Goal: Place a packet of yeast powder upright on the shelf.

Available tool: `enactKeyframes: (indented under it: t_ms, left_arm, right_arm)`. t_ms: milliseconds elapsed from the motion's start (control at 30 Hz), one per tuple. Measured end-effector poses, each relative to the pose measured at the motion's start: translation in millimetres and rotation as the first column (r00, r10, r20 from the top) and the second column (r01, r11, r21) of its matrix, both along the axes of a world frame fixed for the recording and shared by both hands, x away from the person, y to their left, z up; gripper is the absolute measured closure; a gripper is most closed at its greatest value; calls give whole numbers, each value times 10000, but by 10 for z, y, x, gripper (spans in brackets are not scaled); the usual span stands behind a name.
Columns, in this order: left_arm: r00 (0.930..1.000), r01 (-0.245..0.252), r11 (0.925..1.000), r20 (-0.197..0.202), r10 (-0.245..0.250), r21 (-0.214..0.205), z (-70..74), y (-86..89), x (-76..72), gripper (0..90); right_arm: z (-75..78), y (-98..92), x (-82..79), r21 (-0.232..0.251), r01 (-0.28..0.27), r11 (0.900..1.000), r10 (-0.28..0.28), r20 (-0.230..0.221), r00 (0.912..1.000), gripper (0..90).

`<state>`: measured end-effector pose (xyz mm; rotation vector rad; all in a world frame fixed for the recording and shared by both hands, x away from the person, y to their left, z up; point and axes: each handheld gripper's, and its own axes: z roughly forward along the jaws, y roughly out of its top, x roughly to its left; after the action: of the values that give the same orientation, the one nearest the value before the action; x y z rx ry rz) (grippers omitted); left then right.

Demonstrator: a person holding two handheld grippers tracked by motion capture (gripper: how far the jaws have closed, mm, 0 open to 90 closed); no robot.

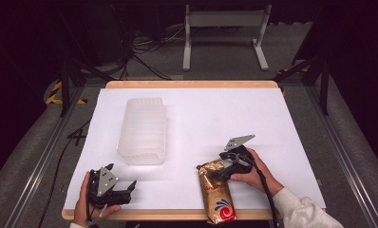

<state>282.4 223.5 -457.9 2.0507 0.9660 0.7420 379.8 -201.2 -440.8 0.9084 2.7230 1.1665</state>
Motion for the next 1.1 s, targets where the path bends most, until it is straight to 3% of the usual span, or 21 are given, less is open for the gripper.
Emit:
enactKeyframes:
  t_ms: [267,367,433,567,633,833,1100]
  left_arm:
    - [10000,33,10000,15,-33,9,2,-12,-7,59]
    - [10000,15,10000,16,-15,4,2,-16,-8,59]
    - [10000,18,10000,25,-19,6,1,-18,-8,60]
    - [10000,17,10000,13,-17,29,2,-10,-9,60]
    - [10000,39,10000,5,-39,37,1,-10,-8,60]
    - [10000,17,10000,11,-17,43,2,-9,-9,60]
    - [10000,-70,10000,52,70,21,7,-7,-16,66]
  right_arm:
    - [54,-2,-43,-140,322,9994,-330,-624,9975,409]
    - [57,-12,-38,-311,624,9976,-639,-503,9967,572]
    - [53,-32,-17,-330,869,9957,-885,-528,9947,633]
    - [58,-17,-33,-665,873,9940,-878,-41,9961,764]
    - [41,-29,-28,-509,808,9954,-816,-138,9966,859]
    - [39,-45,-19,-419,622,9972,-628,-126,9979,900]
    - [180,-61,-66,12,520,9986,-520,187,9985,900]
